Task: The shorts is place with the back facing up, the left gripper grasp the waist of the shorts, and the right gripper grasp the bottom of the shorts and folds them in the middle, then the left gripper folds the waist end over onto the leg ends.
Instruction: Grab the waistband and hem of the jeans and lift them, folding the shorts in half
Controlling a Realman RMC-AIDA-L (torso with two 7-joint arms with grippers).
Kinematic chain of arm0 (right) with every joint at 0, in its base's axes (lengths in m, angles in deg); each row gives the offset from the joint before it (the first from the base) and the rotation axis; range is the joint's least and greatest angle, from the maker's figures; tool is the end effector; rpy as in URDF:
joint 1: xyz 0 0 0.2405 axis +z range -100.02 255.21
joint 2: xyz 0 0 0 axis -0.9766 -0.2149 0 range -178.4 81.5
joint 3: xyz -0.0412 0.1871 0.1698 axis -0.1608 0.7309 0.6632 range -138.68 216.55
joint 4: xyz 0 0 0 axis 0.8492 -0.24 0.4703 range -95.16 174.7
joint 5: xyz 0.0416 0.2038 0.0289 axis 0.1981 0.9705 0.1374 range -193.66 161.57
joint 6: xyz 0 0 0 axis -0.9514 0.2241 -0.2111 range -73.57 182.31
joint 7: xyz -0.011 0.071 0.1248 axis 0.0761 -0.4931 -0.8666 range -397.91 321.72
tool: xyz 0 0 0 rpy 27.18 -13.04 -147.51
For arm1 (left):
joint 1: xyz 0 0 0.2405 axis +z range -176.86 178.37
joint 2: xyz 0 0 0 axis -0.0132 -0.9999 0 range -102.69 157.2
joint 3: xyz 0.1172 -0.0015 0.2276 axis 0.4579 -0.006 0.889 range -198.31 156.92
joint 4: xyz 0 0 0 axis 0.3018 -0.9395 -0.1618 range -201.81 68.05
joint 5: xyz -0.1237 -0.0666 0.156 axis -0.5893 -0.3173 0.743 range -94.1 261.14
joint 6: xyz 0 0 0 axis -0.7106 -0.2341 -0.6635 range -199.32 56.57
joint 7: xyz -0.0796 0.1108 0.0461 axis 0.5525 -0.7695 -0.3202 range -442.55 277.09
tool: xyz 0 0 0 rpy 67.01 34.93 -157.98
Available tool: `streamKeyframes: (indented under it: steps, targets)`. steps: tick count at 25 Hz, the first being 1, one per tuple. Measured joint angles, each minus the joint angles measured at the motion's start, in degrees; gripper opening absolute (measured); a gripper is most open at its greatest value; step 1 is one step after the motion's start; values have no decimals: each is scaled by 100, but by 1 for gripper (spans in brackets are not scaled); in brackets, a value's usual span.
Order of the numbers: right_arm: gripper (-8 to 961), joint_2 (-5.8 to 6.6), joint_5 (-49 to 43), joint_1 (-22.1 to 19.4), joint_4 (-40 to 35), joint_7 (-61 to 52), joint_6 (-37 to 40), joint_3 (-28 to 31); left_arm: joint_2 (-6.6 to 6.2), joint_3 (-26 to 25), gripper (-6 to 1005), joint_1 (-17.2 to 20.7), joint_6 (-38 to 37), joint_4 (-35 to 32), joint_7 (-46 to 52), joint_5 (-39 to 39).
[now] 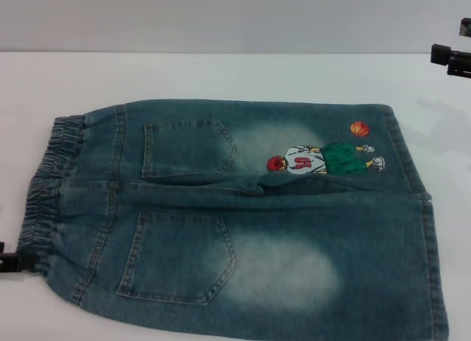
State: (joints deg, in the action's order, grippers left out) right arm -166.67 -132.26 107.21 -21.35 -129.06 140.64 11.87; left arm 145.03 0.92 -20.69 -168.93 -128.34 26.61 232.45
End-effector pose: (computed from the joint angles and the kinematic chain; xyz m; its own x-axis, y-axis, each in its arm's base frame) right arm 0.2618 0.3654 0.1180 0.8089 -0.2262 -0.5428 -0.5255 -0.6921 -0.4948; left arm -0.3669 0.2611 0.0945 0.4760 0.8419 0.2542 0.8635 -0.3925 -0.3168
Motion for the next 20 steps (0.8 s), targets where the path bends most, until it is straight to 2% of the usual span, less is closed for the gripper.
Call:
streamKeyframes:
  steps: [7,20]
  targets:
    - [766,-2,12,15,4,9,33,-5,-7,371,828,-26,176,46,205,68]
    - [767,-8,166,-8,11,160,54,-9,-17,405,827,-38,243,98,227,106]
